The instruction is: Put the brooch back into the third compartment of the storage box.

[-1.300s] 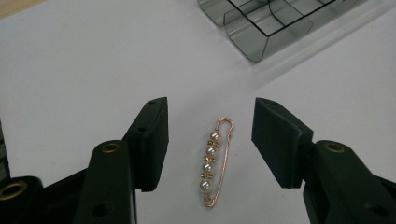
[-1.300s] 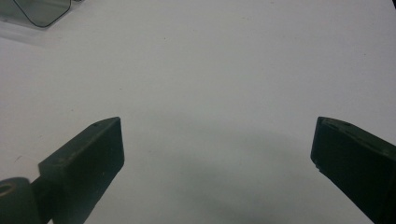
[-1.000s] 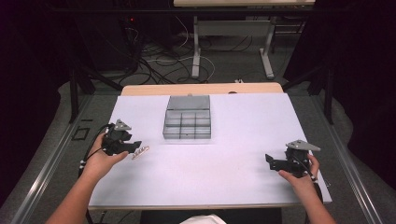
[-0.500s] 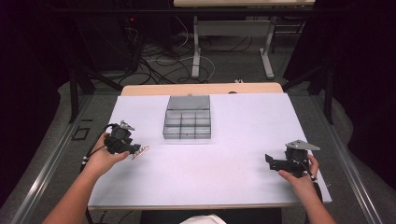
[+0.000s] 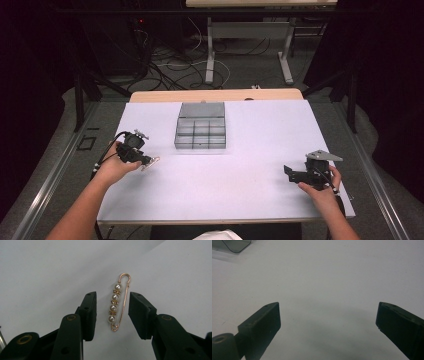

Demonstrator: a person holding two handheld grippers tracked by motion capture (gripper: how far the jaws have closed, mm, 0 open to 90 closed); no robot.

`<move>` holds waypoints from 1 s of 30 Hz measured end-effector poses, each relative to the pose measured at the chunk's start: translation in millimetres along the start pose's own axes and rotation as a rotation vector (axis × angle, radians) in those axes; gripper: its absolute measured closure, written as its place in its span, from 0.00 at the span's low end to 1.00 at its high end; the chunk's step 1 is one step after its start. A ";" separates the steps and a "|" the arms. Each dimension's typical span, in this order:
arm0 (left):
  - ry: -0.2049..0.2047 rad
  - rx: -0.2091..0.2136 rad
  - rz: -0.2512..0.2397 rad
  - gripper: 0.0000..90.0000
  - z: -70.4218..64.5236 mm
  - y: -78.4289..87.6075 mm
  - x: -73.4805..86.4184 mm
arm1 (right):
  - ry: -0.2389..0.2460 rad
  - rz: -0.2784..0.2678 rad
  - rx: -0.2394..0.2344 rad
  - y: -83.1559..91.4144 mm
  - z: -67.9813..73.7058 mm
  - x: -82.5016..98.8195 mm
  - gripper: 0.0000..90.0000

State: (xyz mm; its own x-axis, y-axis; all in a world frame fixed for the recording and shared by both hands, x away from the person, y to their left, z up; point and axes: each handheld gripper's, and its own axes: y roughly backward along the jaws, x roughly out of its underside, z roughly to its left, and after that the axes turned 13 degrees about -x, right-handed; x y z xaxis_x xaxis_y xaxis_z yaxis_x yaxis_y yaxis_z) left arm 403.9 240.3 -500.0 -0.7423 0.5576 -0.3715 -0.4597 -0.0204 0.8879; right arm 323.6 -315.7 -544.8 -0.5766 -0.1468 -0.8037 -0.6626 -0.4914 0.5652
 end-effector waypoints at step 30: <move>-0.070 0.025 0.068 0.77 -3.1 -22.0 -9.6 | -0.016 0.009 -0.005 -2.5 -1.1 1.4 0.07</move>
State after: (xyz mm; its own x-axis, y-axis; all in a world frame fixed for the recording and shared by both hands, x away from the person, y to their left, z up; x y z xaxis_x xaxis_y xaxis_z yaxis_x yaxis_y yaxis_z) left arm 419.7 232.8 -516.7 -0.7350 0.6122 -0.2914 -0.3966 -0.0396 0.9171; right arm 325.0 -315.6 -547.5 -0.5900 -0.1371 -0.7957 -0.6554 -0.4942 0.5711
